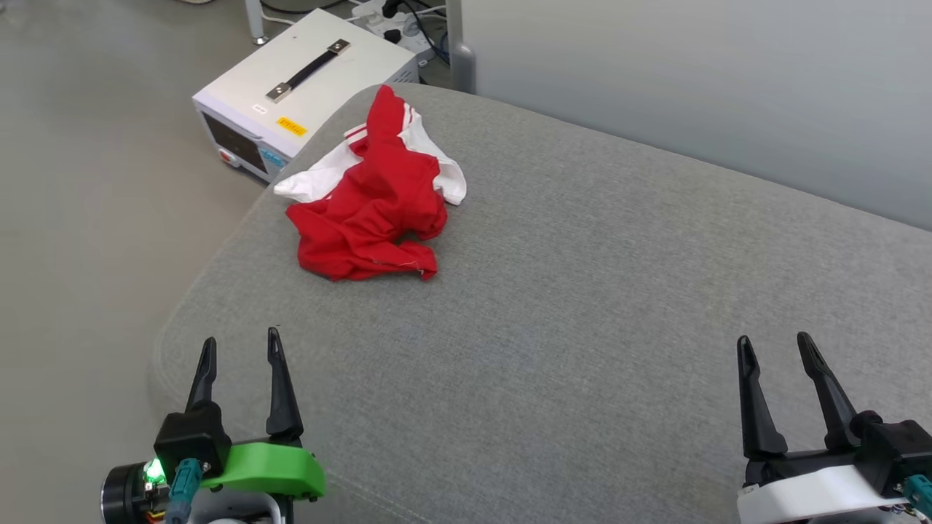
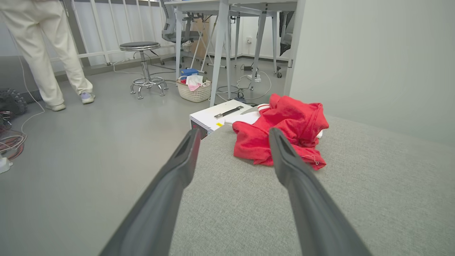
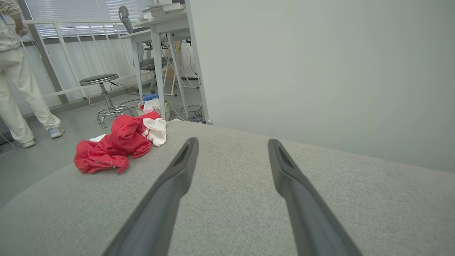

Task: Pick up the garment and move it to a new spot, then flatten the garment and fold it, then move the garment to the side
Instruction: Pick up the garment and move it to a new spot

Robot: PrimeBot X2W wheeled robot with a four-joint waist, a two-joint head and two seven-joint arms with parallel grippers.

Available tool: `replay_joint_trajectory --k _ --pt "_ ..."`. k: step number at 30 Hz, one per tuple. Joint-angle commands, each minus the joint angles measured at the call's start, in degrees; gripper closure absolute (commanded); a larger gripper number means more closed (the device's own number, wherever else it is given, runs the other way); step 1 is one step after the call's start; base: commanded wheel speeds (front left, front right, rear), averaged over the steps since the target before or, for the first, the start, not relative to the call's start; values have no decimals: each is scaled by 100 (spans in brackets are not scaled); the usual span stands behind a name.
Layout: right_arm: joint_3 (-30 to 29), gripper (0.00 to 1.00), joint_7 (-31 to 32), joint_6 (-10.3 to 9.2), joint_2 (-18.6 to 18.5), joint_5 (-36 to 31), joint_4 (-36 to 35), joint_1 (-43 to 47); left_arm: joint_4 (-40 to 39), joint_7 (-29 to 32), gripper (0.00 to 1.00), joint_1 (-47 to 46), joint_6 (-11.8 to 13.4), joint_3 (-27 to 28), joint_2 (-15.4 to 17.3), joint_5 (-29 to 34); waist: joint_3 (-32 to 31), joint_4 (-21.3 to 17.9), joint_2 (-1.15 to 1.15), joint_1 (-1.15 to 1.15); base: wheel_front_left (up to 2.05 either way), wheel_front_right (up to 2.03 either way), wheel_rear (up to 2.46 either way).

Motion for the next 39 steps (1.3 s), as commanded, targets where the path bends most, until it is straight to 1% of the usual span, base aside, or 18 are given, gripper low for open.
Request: replay_joint_trajectory --k 1,9,17,20,24,30,31,35,38,39 --pt "-5 0 -27 -3 -10 -27 -29 -49 2 -34 0 -56 -2 11 -19 -39 -4 281 0 0 0 0 0" --pt "33 0 -27 -3 -10 -47 -18 -50 39 -34 0 -18 -26 51 -19 -97 -25 627 0 0 0 0 0" --pt "82 0 -27 -3 -10 -36 -8 -46 69 -34 0 34 -52 111 -19 -190 -72 637 0 0 0 0 0" --pt "97 0 -27 -3 -10 -50 -21 -63 77 -34 0 -33 -125 148 -19 -279 -32 574 0 0 0 0 0" --pt "121 0 -27 -3 -10 -123 -66 -125 130 -34 0 -371 -358 304 -19 -366 110 458 0 0 0 0 0" --pt "258 0 -27 -3 -10 -385 -186 -367 228 -34 0 -1394 -871 912 -2 -312 530 107 0 0 0 0 0" --pt "279 0 -27 -3 -10 -442 -221 -426 262 -34 0 -1624 -970 1030 32 -307 631 29 0 0 0 0 0" --pt "377 0 -27 -3 -10 -653 -387 -681 413 -34 0 -2446 -1215 1394 179 -398 1064 -310 0 0 0 0 0" --pt "369 0 -27 -3 -10 -769 -522 -862 588 -34 0 -3059 -1348 1576 333 -591 1368 -511 0 0 0 0 0" --pt "379 0 -27 -3 -14 -802 -574 -929 658 -34 0 -3280 -1380 1608 438 -631 1492 -591 0 0 0 0 0"
